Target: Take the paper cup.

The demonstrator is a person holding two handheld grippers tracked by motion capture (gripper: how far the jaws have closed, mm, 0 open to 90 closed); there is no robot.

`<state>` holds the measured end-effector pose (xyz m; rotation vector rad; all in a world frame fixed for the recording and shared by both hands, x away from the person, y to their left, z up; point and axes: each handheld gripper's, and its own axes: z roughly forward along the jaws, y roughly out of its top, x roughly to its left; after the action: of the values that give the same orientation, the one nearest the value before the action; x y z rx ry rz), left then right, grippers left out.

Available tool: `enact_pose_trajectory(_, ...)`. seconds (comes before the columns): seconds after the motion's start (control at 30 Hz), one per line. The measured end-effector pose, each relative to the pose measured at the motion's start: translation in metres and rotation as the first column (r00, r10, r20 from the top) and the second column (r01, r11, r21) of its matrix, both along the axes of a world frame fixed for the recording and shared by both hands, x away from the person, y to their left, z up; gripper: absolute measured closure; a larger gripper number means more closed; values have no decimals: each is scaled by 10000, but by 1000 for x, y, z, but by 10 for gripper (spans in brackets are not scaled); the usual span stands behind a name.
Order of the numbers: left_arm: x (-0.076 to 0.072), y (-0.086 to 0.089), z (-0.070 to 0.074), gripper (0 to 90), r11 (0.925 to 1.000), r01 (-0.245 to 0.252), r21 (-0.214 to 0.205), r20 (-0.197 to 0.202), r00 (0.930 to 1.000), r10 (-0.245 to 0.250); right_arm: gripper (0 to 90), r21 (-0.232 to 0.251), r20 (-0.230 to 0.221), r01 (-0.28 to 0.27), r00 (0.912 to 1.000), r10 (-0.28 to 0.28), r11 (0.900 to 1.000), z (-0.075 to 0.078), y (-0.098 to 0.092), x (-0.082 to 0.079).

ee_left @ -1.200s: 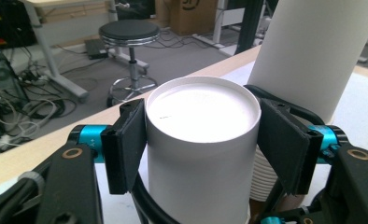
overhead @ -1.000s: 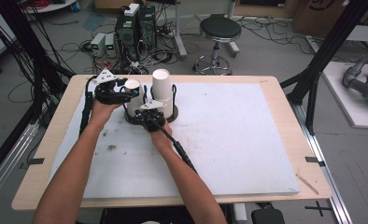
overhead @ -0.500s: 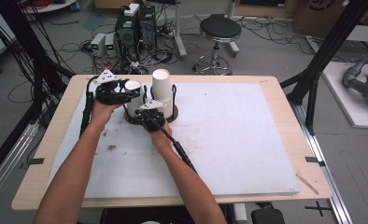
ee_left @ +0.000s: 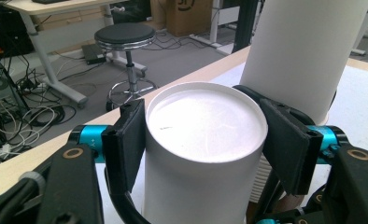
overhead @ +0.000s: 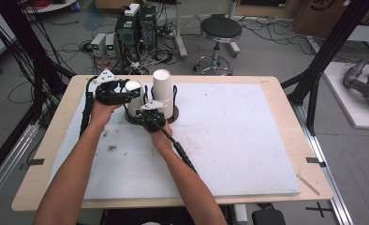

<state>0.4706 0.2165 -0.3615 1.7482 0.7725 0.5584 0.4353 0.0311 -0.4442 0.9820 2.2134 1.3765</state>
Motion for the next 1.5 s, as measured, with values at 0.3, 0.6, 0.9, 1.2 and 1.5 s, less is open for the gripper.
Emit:
enact_pose_trajectory(0.3, 0, -4, 13, 344, 10000, -6, -7, 131, 9999, 6, 900, -5, -114, 58, 9999, -59, 10000, 0, 0, 1)
enact_pose_trajectory(0.6, 3, -5, 5, 346, 9987, -454, 218, -378, 9982, 462, 900, 52, -42, 115, 9999, -115, 9999, 1, 1, 0)
enact_pose_trajectory(0.9, 2, -7, 9, 321, 9990, -443, -26, 136, 9989, 444, 900, 60, 14, 164, 9999, -164, 9998, 2, 2, 0)
enact_pose_trajectory(1.2, 6, -8, 9, 360, 9981, -550, 274, -135, 9984, 554, 900, 157, -331, 338, 9989, -333, 9993, 5, 4, 1)
enact_pose_trajectory(1.5, 5, -9, 11, 362, 9977, -562, 382, -217, 9981, 571, 900, 36, -525, 646, 9965, -643, 9979, 6, 9, 1)
